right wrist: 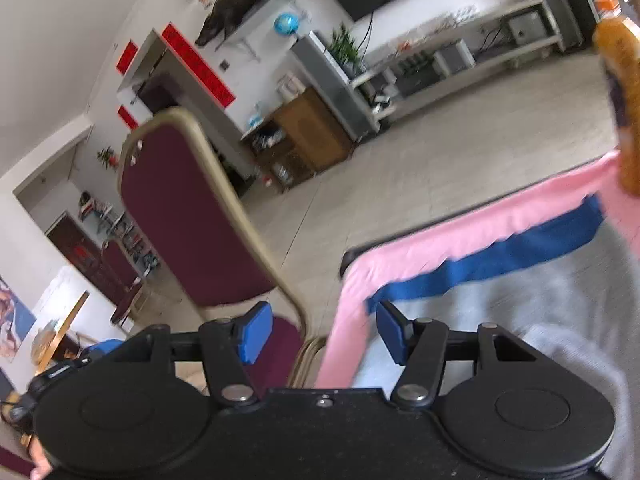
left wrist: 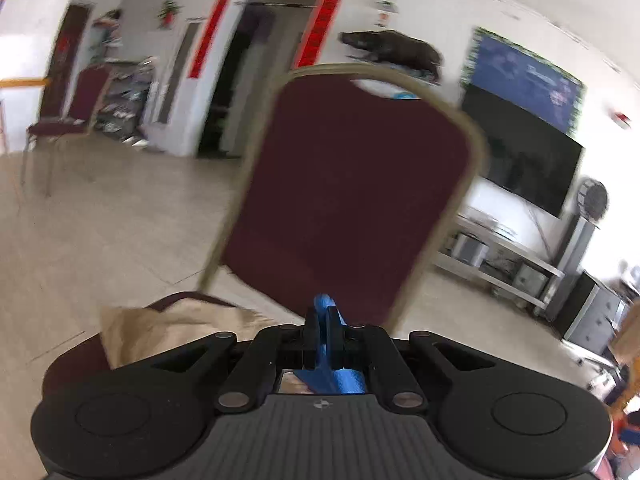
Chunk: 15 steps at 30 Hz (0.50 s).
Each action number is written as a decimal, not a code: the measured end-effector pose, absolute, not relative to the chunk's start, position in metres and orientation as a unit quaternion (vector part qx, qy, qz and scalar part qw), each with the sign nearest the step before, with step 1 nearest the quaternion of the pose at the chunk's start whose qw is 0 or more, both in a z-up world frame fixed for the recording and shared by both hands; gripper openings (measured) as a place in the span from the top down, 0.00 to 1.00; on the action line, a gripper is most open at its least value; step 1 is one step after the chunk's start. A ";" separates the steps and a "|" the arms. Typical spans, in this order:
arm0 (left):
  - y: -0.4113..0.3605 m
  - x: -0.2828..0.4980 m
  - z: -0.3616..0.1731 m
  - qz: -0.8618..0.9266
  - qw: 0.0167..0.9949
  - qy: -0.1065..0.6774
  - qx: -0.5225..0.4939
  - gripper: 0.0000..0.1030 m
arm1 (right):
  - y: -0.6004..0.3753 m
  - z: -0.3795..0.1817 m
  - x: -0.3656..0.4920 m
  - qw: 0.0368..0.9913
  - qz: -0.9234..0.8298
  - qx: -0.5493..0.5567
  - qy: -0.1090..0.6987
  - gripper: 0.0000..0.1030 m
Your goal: Fold clothes
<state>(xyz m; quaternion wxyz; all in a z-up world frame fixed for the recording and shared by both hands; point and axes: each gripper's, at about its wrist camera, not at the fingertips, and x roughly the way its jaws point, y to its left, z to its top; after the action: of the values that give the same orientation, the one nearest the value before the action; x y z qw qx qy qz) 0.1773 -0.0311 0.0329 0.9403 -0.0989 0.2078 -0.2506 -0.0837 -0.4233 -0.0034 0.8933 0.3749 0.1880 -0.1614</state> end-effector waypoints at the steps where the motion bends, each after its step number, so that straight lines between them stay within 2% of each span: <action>1: -0.028 0.185 0.025 -0.245 0.942 0.205 -0.102 1.00 | -0.418 -0.007 -0.076 0.892 -0.156 0.378 0.194 0.45; 3: -0.017 0.199 0.012 -0.221 0.948 0.203 -0.105 1.00 | -0.409 -0.014 -0.062 0.888 -0.147 0.385 0.205 0.45; 8: 0.012 0.216 -0.013 -0.162 0.944 0.272 -0.092 0.98 | -0.382 -0.026 -0.043 0.880 -0.127 0.395 0.231 0.45; 10: 0.006 0.199 -0.012 -0.169 0.944 0.280 -0.048 0.83 | -0.374 -0.023 -0.044 0.884 -0.122 0.385 0.236 0.45; 13: -0.007 0.170 -0.004 -0.205 0.936 0.284 -0.018 0.74 | -0.367 -0.021 -0.048 0.888 -0.124 0.369 0.245 0.44; 15: -0.019 0.152 0.005 -0.232 0.930 0.285 -0.018 0.72 | -0.364 -0.021 -0.051 0.888 -0.123 0.364 0.253 0.44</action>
<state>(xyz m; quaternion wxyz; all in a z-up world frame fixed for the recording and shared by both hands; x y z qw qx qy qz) 0.1518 -0.0194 0.0050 0.9299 -0.0182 0.2846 -0.2324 -0.0506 -0.3639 -0.0215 0.8878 0.3643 0.2529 -0.1227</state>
